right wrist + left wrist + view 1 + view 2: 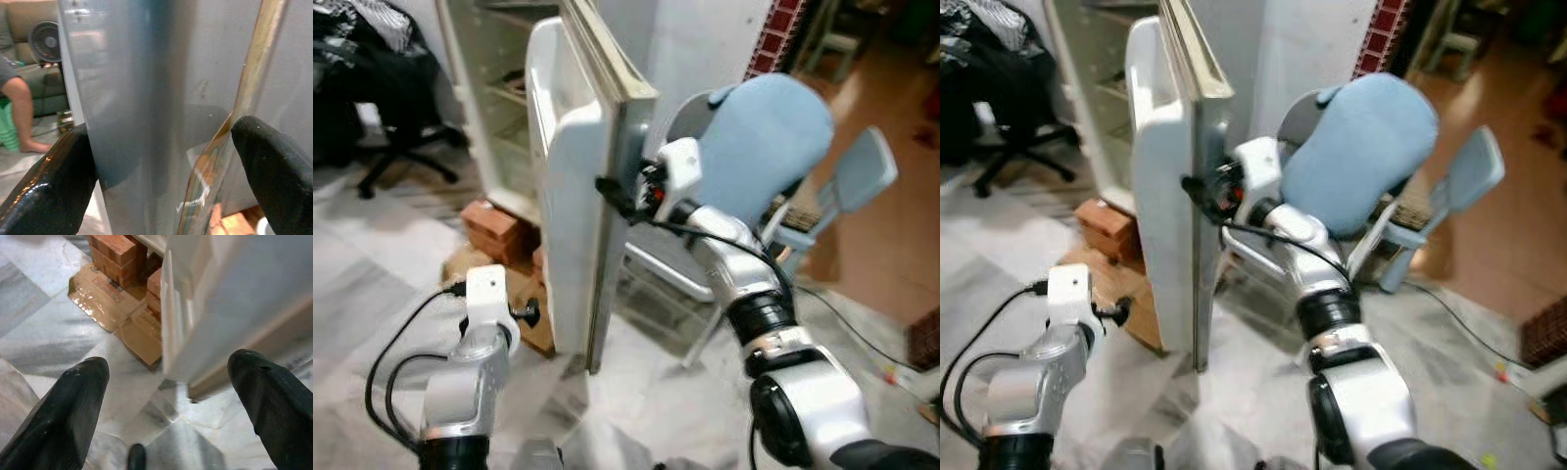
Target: Restocking fridge
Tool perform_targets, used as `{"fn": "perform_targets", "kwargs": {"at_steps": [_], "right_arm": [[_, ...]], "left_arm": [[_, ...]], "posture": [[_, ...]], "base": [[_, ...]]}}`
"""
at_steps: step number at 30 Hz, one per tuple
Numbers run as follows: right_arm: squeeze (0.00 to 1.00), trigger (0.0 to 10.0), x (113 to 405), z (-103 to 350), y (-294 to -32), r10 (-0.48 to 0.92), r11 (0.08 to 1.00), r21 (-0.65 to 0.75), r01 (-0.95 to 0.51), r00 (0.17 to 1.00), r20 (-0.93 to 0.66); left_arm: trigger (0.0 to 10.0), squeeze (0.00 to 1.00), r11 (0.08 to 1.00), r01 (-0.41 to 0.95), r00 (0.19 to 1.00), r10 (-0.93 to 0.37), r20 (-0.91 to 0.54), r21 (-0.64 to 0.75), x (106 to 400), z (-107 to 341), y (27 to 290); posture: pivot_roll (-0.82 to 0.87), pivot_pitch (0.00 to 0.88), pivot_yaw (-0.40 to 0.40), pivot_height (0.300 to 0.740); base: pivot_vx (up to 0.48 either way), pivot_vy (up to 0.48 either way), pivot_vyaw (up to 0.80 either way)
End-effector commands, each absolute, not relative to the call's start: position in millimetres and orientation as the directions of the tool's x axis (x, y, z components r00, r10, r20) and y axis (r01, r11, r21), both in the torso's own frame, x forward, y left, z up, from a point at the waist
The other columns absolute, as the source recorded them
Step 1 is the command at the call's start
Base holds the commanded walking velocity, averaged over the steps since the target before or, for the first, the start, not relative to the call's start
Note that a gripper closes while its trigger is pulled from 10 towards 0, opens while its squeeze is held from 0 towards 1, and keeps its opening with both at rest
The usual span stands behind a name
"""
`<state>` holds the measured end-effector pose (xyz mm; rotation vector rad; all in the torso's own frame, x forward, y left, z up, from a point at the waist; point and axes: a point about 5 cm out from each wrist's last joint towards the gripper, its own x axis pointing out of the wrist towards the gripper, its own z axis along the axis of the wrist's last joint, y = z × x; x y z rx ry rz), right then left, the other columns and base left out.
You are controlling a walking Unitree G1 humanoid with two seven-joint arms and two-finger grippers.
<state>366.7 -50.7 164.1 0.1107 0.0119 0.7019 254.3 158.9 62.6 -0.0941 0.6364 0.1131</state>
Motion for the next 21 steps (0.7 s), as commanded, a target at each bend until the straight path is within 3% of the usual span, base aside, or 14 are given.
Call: {"fn": "perform_targets", "kwargs": {"at_steps": [1,3,4,7,9,11,17,19,20,21], "right_arm": [[0.00,10.0,373,183,-52,0.625,0.764,0.136,-0.631,0.776,0.090],[0.00,10.0,366,190,-40,0.694,0.679,0.209,-0.704,0.708,0.133],[0.00,10.0,355,198,-32,0.775,0.546,0.284,-0.788,0.604,0.185],[0.00,10.0,331,206,-24,0.883,0.328,0.303,-0.895,0.405,0.237],[0.00,10.0,315,204,-26,0.930,0.212,0.292,-0.933,0.284,0.232],[0.00,10.0,306,195,-33,0.957,0.162,0.285,-0.945,0.221,0.190],[0.00,10.0,283,168,-78,0.994,0.087,0.298,-0.951,0.103,0.039],[0.00,10.0,294,146,-99,0.972,0.231,0.261,-0.937,0.207,-0.114],[0.00,10.0,294,146,-99,0.972,0.231,0.261,-0.937,0.207,-0.114],[0.00,10.0,309,132,-115,0.912,0.388,0.209,-0.898,0.342,-0.225]], "left_arm": [[10.0,0.00,0.989,-0.142,0.801,0.095,-0.591,-0.034,254,66,160],[10.0,0.00,0.989,-0.140,0.792,0.087,-0.604,-0.042,253,64,159],[10.0,0.00,0.988,-0.145,0.788,0.085,-0.610,-0.049,253,62,159],[10.0,0.00,0.986,-0.154,0.783,0.086,-0.616,-0.059,253,60,159],[10.0,0.00,0.986,-0.155,0.784,0.086,-0.614,-0.060,254,61,159],[10.0,0.00,0.987,-0.149,0.789,0.083,-0.609,-0.058,255,61,158],[10.0,0.00,0.989,-0.136,0.794,0.071,-0.604,-0.063,257,63,156],[10.0,0.00,0.990,-0.127,0.798,0.062,-0.600,-0.066,258,63,155],[10.0,0.00,0.990,-0.127,0.798,0.062,-0.600,-0.066,258,63,155],[10.0,0.00,0.992,-0.115,0.805,0.061,-0.591,-0.054,260,64,155]], "posture": [[0.13,0.000,-0.100,0.740],[0.13,0.000,-0.103,0.740],[0.13,0.000,-0.104,0.740],[0.12,0.000,-0.104,0.740],[0.12,0.000,-0.104,0.740],[0.12,0.000,-0.105,0.740],[0.11,0.000,-0.101,0.740],[0.11,0.000,-0.099,0.740],[0.11,0.000,-0.099,0.740],[0.10,0.000,-0.097,0.740]], "base": [[0.000,0.000,0.00],[0.000,0.000,0.00],[0.000,0.000,0.00],[0.000,0.000,0.00],[0.000,0.000,0.00],[0.000,0.000,0.00],[0.000,0.000,0.00],[0.000,0.000,0.00],[0.000,0.000,0.00],[0.000,0.000,0.00]]}}
